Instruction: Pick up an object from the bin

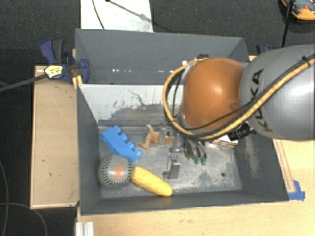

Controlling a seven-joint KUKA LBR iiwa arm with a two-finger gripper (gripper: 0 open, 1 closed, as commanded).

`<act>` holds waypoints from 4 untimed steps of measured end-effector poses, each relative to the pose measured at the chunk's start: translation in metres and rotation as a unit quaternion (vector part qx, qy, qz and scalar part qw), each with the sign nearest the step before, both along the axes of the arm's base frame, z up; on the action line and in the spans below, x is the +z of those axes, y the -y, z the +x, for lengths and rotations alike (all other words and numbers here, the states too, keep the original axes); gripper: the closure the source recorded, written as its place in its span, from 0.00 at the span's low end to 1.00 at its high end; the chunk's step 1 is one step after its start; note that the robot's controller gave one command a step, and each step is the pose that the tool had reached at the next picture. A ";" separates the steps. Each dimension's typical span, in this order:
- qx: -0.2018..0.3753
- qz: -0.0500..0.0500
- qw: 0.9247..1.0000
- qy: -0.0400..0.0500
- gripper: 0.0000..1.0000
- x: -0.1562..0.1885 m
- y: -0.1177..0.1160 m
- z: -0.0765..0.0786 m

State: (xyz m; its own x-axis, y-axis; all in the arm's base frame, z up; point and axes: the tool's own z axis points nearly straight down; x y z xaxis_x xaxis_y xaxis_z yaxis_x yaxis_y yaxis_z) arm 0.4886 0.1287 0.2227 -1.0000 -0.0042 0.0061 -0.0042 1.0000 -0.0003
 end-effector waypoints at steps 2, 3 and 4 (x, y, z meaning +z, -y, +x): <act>-0.010 0.001 1.000 0.005 0.00 -0.029 -0.006 -0.002; -0.023 0.000 1.000 0.001 0.00 -0.037 0.000 0.003; -0.015 0.001 1.000 0.005 0.00 -0.029 -0.003 0.007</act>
Offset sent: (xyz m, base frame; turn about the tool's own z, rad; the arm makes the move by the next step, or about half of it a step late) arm -0.0050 0.0083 -0.0422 0.0262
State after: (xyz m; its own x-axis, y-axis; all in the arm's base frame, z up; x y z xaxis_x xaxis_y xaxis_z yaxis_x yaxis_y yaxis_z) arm 0.4954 0.1314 0.1935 -0.9997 0.0249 -0.0045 0.0249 0.9997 0.0010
